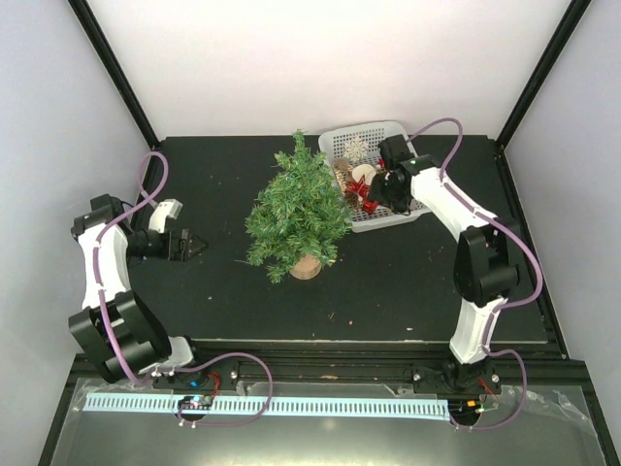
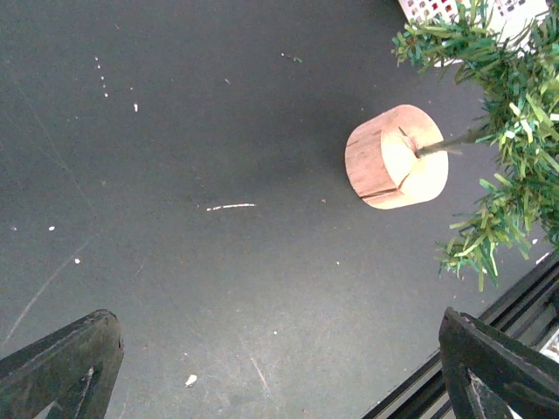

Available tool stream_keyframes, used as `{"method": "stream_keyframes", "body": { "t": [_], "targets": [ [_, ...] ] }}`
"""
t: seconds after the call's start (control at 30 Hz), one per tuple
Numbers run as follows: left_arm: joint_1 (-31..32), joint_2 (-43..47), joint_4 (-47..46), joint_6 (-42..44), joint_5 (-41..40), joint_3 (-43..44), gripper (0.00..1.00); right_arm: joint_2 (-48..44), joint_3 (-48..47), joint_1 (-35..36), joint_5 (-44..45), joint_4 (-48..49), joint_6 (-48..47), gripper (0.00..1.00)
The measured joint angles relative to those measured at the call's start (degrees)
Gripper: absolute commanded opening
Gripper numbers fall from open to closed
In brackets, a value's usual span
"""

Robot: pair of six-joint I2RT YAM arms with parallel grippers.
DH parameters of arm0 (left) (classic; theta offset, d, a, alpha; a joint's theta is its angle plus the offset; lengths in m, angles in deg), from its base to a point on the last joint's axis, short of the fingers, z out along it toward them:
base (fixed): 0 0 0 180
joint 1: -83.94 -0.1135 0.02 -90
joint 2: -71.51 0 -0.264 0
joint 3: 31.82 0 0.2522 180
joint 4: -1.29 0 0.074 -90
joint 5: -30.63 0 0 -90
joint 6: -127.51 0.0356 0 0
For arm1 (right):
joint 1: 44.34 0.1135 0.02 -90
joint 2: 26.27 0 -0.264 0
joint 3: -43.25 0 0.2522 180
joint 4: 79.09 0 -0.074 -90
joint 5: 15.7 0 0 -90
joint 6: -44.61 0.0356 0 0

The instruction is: Decorate the small christmas tree

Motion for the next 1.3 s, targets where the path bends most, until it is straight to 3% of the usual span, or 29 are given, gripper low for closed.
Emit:
{"method": "stream_keyframes", "body": {
  "t": [0.23, 0.53, 0.87, 1.3],
  "targets": [
    [0.0, 1.4, 0.0, 0.0, 0.0, -1.4, 0.99, 2.2, 0.6, -5.9, -4.2, 4.7, 3.7, 0.54],
    [0.0, 1.4, -0.2, -0.1, 0.0, -1.5, 0.99, 3.2, 6.0, -5.9, -5.4, 9.4, 5.0, 0.54],
    [0.5, 1.4, -1.7, -1.4, 0.2, -2.7, 0.99, -0.9, 15.5, -6.4, -6.1, 11.9, 5.3, 0.53],
    [1.2, 1.4, -3.7, -2.7, 0.2, -3.7, 0.99, -13.8, 27.4, -6.4, -2.3, 9.9, 5.4, 0.53]
  ]
}}
